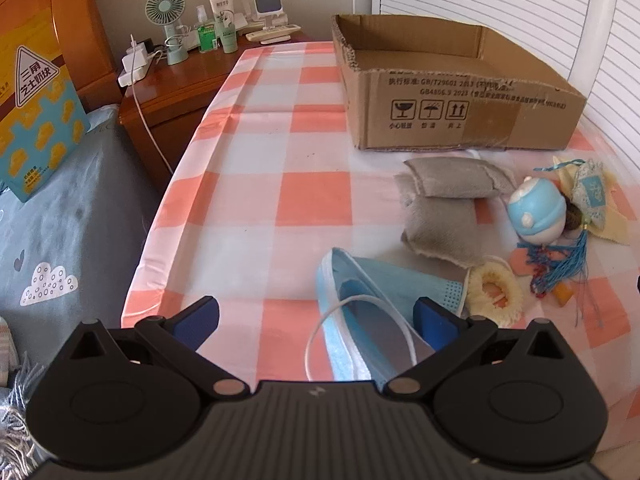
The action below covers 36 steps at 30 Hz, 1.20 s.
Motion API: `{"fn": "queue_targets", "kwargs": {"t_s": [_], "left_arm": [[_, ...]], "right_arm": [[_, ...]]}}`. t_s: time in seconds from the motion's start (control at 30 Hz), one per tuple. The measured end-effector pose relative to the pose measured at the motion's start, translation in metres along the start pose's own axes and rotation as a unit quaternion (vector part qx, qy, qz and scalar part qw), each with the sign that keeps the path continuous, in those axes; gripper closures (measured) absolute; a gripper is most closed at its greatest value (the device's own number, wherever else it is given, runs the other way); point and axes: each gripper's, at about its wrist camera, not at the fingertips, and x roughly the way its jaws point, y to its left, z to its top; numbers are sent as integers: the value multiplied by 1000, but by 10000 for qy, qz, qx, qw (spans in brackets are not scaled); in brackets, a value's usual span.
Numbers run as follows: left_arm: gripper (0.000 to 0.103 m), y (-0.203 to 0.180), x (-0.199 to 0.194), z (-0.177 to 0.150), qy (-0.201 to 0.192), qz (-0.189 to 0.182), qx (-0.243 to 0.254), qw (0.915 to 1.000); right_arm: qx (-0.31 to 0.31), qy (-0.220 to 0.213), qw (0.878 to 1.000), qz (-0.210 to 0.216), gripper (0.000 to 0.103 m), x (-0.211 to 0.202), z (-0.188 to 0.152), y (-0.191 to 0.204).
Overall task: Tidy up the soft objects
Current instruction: 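Move the left tool to the blue face mask while the right tool approaches the cream hair ring, then close the left gripper on the blue mask while the right gripper grasps the cream hair ring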
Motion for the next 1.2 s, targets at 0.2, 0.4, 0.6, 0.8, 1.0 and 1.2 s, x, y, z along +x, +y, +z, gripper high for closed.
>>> {"fn": "queue_targets", "kwargs": {"t_s": [0.2,0.4,0.6,0.8,1.0,1.2], "left_arm": [[0,11,5,-10,141,-73,-312,9994],[0,6,7,-14,103,-158,-505,9985],[0,3,6,-19,-140,-34,-683,9976],[4,-2,-1,-15,-124,-145,-856,9961],[34,-14,-5,-12,-214,-497,-872,9947],[60,-21,-5,-7,-305,-643,-811,9942]], "right_arm": [[-73,11,10000,4,0,6,-2,-1],[-180,21,9998,-26,0,13,-6,-2],[-256,-94,9996,79,0,17,-10,-4],[-498,-272,9977,364,0,18,-18,-3],[-786,-446,9944,541,0,13,-22,1],[-961,-580,9908,761,0,6,-22,7]]}}
